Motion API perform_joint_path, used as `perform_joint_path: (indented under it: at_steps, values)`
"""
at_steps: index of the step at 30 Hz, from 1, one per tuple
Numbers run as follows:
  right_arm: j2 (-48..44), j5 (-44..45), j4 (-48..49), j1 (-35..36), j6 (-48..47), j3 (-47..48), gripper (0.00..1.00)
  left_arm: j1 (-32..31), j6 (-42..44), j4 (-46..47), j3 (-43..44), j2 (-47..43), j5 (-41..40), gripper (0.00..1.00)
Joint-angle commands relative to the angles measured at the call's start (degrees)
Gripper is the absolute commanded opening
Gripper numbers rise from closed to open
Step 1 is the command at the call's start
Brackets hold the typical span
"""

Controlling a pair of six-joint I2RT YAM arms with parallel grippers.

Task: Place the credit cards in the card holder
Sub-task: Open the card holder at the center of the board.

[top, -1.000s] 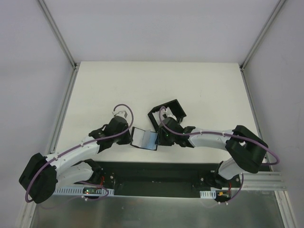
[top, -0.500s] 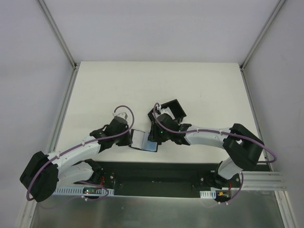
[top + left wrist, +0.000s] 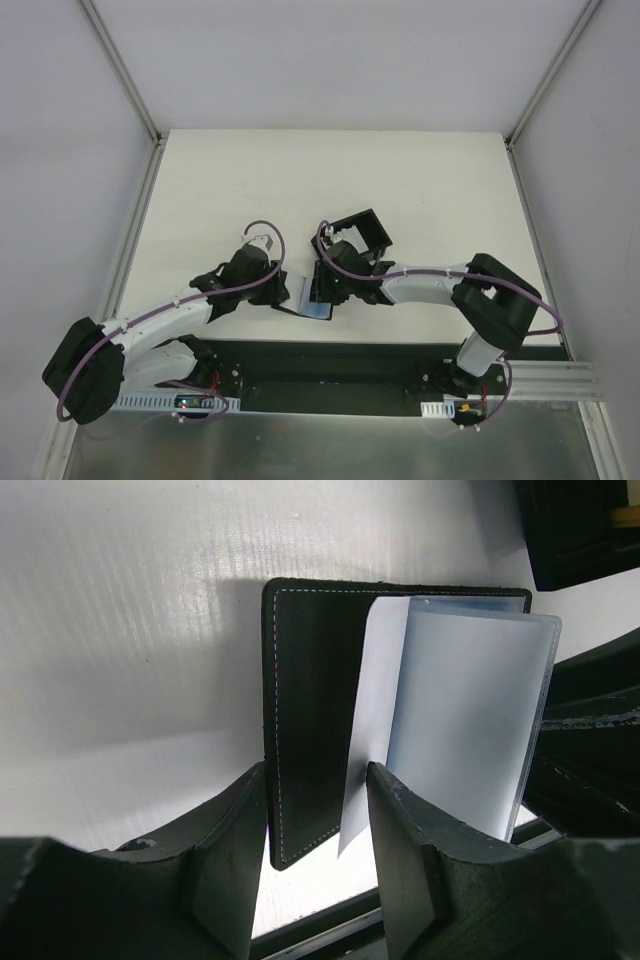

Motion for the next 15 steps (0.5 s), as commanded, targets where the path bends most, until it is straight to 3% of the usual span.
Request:
perform_joint_path:
  at_steps: [1, 8, 10, 15]
  values:
    - [0.62, -0.60, -0.15, -0.58, 0.63, -0.29, 0.36, 1.52, 1.55, 4.42, -1.10, -0.33, 2.49, 0.42]
    - [0.80, -0.60, -1.29, -0.76, 0.28, -0.47, 0.36, 8.01, 3.74, 10.40, -3.38, -2.00, 10.75, 0.45]
    - [0.89, -0.69, -1.30, -0.85, 0.10, -0.20, 0.36, 9.60, 4.27, 11.46, -3.30, -2.00, 12.51, 0.36]
    - [0.98, -0.95, -1.30, -1.03, -0.16, 0.06, 0.36, 10.22, 6.03, 13.04, -2.25, 1.68, 18.13, 0.33]
